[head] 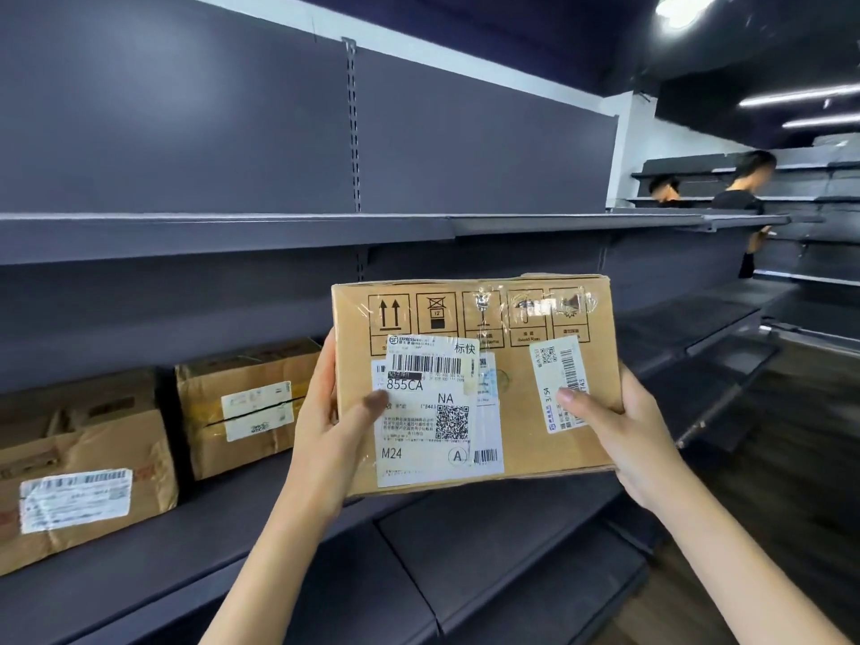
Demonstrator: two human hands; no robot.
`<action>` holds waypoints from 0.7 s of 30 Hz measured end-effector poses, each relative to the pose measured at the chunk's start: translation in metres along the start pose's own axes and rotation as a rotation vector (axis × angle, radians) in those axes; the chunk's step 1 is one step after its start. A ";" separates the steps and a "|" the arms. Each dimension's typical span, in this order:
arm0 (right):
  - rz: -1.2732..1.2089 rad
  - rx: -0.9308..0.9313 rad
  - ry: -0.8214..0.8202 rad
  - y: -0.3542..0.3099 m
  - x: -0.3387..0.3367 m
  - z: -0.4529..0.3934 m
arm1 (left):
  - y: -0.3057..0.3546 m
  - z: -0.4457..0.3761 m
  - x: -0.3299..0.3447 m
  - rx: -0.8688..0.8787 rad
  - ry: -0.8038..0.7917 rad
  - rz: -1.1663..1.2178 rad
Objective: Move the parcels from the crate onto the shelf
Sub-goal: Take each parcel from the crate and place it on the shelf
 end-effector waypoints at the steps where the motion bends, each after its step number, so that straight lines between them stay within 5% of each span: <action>1: -0.006 -0.004 -0.011 0.000 -0.002 -0.009 | -0.001 -0.005 0.003 0.005 0.004 -0.007; 9: -0.087 -0.081 -0.109 0.009 -0.029 -0.080 | 0.004 -0.047 0.037 0.134 0.070 -0.029; 21: -0.191 -0.074 -0.296 0.092 -0.035 -0.224 | -0.079 -0.126 0.078 0.077 0.276 -0.179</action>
Point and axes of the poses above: each hand's wrist, its own z-axis away from the middle knuckle, its own x-axis out of the palm, y = z × x, the point moved 8 cm from there along -z, towards the middle knuckle, and after that the axes turned 5 degrees about -z, right-handed, at the moved point
